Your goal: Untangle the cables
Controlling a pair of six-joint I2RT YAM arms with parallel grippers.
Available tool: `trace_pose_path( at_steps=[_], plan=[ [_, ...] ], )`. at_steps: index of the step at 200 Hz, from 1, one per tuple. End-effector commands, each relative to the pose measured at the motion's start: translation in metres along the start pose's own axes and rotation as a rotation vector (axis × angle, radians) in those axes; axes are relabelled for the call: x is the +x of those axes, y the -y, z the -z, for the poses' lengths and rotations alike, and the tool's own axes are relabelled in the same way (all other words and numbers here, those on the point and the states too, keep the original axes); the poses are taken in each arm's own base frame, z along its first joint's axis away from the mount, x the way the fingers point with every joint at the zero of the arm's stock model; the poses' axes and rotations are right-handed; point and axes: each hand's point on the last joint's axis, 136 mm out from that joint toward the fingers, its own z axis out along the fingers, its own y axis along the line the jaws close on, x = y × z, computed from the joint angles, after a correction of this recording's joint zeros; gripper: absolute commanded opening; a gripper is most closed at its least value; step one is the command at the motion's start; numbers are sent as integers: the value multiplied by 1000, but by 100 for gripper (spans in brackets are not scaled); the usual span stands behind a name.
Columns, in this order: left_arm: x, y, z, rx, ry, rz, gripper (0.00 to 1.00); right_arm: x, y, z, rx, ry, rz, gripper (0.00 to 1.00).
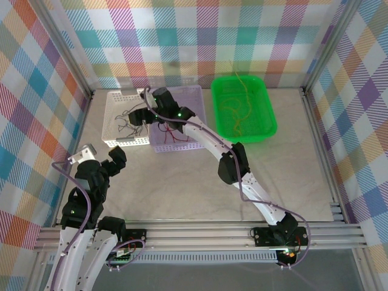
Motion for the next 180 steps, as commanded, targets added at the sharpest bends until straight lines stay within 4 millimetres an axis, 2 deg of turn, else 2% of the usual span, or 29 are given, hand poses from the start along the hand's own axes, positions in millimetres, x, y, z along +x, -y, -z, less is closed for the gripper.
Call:
trace_pose_path(
  at_steps=[1, 27, 45, 70, 73, 87, 89, 100, 116, 143, 156, 180],
  plan=[
    [-2, 1, -3, -2, 4, 3, 100, -60, -36, 51, 18, 107, 133, 94],
    [0, -1, -5, -14, -8, -1, 100, -78, -51, 87, 63, 104, 179, 100],
    [4, -1, -9, -20, -27, -11, 100, -84, -58, 117, 116, 86, 222, 100],
    [13, 2, -19, -22, -69, -49, 100, -87, -63, 179, 239, 106, 293, 100],
    [14, 3, -21, -21, -74, -57, 100, -80, -58, 182, 253, 97, 295, 100],
    [18, 2, -27, -34, -88, -79, 100, -75, -65, 230, 284, 156, 319, 100],
    [19, 2, -28, -37, -90, -81, 100, -69, -60, 232, 295, 147, 317, 100],
    [22, 3, -32, -36, -101, -82, 100, -57, -55, 271, 347, 188, 316, 100],
    [24, 11, -37, -9, -120, -104, 100, -37, -34, 326, 435, 229, 279, 100],
    [46, 15, -55, -2, -201, -232, 100, 18, 43, 411, 661, 284, 64, 100],
    [53, 13, -65, -24, -221, -263, 100, 54, 84, 441, 764, 316, -49, 100],
    [56, 17, -79, -25, -230, -275, 100, 111, 141, 479, 970, 363, -136, 100]
  ],
)
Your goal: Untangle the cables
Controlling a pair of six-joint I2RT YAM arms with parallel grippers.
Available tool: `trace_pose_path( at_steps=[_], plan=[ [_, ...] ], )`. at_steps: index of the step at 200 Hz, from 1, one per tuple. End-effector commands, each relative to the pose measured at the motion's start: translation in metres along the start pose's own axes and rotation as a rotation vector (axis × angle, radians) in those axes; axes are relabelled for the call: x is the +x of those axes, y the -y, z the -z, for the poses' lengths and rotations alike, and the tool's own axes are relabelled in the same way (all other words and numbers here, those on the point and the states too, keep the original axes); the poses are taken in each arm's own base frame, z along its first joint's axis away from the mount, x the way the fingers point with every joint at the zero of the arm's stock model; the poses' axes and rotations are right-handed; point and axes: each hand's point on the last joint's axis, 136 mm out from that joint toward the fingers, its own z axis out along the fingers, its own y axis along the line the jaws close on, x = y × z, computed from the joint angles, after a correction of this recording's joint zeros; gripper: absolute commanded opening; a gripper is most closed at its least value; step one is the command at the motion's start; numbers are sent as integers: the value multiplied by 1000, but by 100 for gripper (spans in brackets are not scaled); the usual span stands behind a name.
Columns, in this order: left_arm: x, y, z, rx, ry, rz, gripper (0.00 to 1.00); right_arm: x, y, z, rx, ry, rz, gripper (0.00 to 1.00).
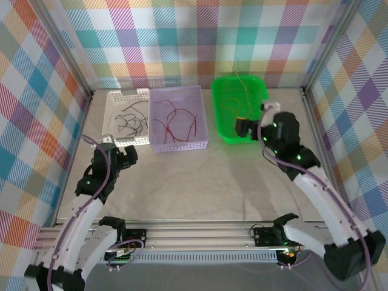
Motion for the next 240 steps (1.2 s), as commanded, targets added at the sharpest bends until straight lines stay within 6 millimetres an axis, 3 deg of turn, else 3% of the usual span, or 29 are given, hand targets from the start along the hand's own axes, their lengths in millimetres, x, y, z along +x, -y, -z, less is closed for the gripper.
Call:
trace_pose_path(
  at_steps=[1, 23, 51, 81, 104, 144, 153, 168, 183, 191, 199, 208, 240],
  plan=[
    [-4, 9, -13, 18, 15, -54, 100, 46, 54, -9, 183, 4, -89, 100],
    [-9, -1, -34, -77, 60, -52, 100, 71, 96, -10, 351, 71, -86, 100],
    [7, -5, -68, -115, 59, -83, 100, 88, 133, -19, 467, 47, -80, 100],
    [20, 0, -91, -92, 79, -86, 100, 109, 151, -42, 456, -4, -60, 100],
    [32, 0, -109, -85, 83, -81, 100, 118, 149, -55, 399, 29, 1, 100],
    [16, 19, -132, -36, 122, -90, 100, 114, 150, -80, 353, 93, 63, 100],
    [17, 21, -142, -55, 77, -119, 100, 121, 153, -88, 345, 102, 51, 100],
    [11, 25, -145, -59, 111, -208, 100, 133, 138, -108, 231, 74, 106, 100],
    [13, 6, -141, -26, 246, -113, 100, 135, 148, -106, 260, 52, 57, 100],
    [24, 9, -146, -6, 233, -136, 100, 134, 149, -107, 261, 69, 60, 100],
    [17, 18, -150, -10, 271, -167, 100, 136, 149, -106, 265, 48, 54, 100],
    [24, 11, -153, -4, 195, -138, 100, 134, 149, -107, 264, 63, 59, 100],
    [21, 10, -150, -3, 227, -135, 100, 134, 148, -106, 264, 60, 60, 100]
  ],
)
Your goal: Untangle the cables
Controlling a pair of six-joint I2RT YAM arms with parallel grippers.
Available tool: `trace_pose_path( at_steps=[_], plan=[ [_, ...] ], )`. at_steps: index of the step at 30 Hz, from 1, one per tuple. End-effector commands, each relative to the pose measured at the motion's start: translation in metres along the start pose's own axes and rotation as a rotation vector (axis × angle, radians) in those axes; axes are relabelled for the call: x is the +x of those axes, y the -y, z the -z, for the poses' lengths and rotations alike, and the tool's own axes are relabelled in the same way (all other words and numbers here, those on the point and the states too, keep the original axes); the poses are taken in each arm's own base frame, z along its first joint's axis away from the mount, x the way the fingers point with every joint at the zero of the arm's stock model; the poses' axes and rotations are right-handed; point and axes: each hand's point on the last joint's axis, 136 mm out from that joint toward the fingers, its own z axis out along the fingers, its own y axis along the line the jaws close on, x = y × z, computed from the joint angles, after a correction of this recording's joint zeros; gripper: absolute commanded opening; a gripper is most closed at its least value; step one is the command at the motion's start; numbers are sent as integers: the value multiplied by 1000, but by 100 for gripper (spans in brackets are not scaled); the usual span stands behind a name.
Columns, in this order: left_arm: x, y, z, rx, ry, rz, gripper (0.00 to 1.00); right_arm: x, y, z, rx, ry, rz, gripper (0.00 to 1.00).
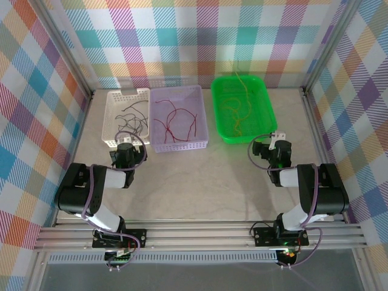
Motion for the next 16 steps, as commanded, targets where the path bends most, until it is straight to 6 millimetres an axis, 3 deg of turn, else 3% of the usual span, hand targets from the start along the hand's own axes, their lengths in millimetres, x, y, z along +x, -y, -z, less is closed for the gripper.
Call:
trace_pose_path(
  at_steps=[1, 16],
  plan=[
    [-28, 4, 4, 31, 112, 23, 100, -24, -4, 1, -25, 81, 3, 100],
    [-29, 5, 3, 33, 113, 17, 100, -24, -4, 1, -26, 79, 2, 100]
  ],
)
